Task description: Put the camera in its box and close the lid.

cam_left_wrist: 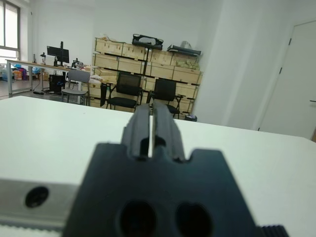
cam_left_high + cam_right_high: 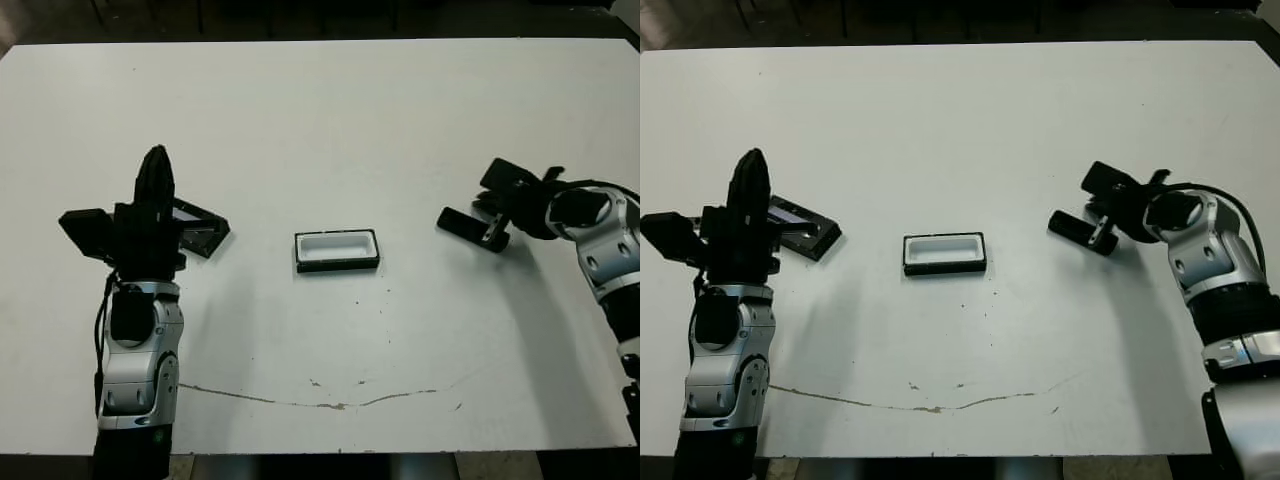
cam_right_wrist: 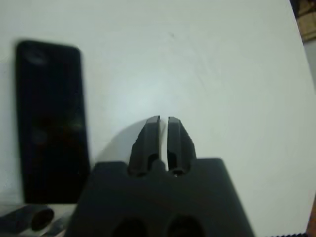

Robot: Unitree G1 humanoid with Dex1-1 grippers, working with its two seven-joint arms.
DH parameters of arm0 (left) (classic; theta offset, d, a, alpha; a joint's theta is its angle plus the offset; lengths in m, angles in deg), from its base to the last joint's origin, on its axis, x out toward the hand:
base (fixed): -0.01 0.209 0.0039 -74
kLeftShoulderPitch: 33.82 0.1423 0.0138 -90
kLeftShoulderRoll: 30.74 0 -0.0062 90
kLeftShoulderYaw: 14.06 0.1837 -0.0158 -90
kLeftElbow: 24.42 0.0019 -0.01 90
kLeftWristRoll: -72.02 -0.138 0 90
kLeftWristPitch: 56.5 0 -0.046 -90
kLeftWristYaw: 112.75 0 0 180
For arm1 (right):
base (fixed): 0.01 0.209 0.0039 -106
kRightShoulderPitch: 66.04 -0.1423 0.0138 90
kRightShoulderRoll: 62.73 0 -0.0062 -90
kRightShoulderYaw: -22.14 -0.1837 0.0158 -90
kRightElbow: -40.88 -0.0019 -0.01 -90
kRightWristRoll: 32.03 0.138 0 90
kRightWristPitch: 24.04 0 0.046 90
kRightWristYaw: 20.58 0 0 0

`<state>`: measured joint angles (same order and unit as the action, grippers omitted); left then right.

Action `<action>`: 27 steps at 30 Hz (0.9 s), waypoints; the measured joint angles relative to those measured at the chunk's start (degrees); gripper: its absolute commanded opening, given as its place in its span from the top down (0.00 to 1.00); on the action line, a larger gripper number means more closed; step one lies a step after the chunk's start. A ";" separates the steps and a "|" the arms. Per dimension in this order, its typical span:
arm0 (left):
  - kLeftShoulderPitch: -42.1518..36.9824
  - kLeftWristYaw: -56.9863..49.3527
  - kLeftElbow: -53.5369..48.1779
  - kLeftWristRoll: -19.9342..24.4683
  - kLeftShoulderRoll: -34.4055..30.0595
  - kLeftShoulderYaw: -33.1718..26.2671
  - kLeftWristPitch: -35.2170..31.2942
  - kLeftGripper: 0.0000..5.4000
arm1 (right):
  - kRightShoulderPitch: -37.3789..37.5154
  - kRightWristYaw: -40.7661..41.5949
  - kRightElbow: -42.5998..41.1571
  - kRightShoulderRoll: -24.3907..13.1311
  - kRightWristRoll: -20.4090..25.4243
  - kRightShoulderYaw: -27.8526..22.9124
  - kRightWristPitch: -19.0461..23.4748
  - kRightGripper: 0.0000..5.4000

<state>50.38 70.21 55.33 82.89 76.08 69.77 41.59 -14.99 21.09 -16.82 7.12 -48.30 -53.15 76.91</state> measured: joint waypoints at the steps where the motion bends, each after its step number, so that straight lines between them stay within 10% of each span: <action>1: 0.00 0.02 0.00 0.07 0.00 -0.01 0.00 1.00 | -0.01 -0.13 0.71 -0.31 0.00 -0.21 -0.59 1.00; 15: -0.02 0.16 0.15 0.19 0.01 -0.17 0.00 1.00 | 0.02 2.34 7.24 -5.16 1.35 -1.67 -6.89 1.00; 27: -0.04 0.17 -0.01 0.26 0.03 -0.17 -0.37 1.00 | 7.22 8.64 -5.07 -7.83 5.10 -3.61 -4.51 1.00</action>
<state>50.34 70.38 55.32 83.15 76.11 69.59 41.22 -7.77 29.73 -21.90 -0.71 -43.20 -56.76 72.40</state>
